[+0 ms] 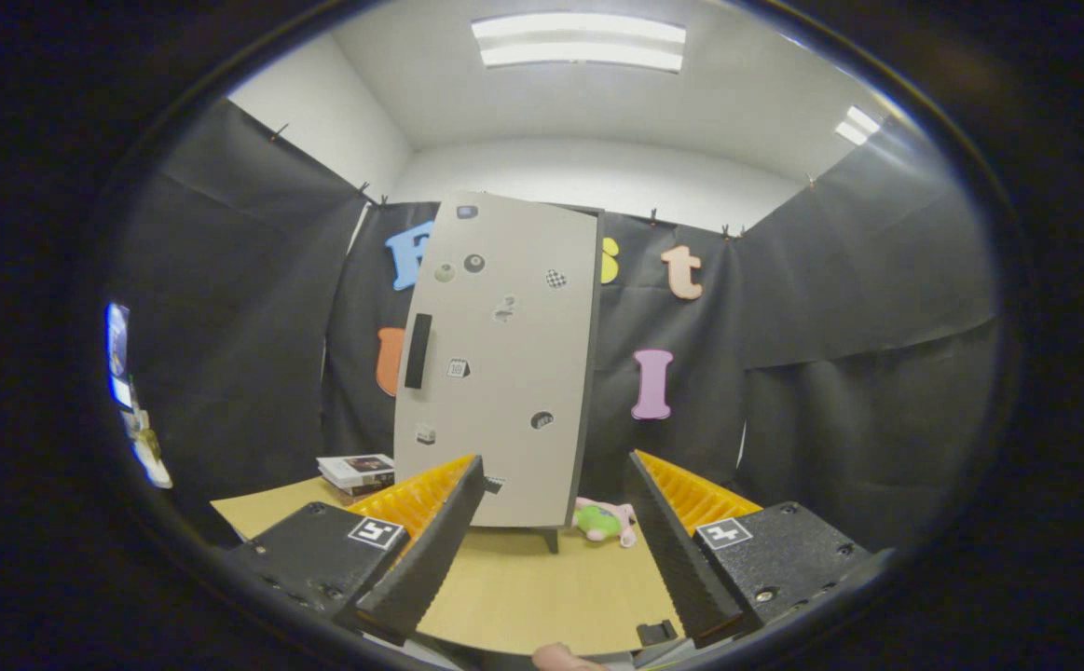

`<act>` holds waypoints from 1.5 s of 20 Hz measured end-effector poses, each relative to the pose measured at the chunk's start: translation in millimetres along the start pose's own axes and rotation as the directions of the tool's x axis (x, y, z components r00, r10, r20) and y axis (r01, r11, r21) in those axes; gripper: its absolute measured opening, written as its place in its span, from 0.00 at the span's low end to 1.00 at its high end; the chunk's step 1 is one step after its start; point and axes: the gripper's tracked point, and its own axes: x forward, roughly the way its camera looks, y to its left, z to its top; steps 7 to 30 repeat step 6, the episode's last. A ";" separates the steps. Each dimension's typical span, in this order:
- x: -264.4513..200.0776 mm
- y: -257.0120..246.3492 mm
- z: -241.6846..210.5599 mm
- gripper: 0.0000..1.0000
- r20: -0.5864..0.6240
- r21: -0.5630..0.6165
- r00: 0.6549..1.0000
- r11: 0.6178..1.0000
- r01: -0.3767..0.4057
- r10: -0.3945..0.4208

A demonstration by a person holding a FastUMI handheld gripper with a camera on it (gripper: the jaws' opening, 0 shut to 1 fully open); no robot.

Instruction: Open the shoe cabinet door, grab the shoes and put them into the shoe cabinet, then close the shoe cabinet door.

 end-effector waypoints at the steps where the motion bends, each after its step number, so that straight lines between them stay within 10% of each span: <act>1: -1.9 -9.9 -3.3 0.99 -0.002 0.002 1.000 1.000 0.001 -0.001; 30: -1.8 -16.2 0.2 0.99 0.006 0.012 1.000 1.000 0.012 -0.012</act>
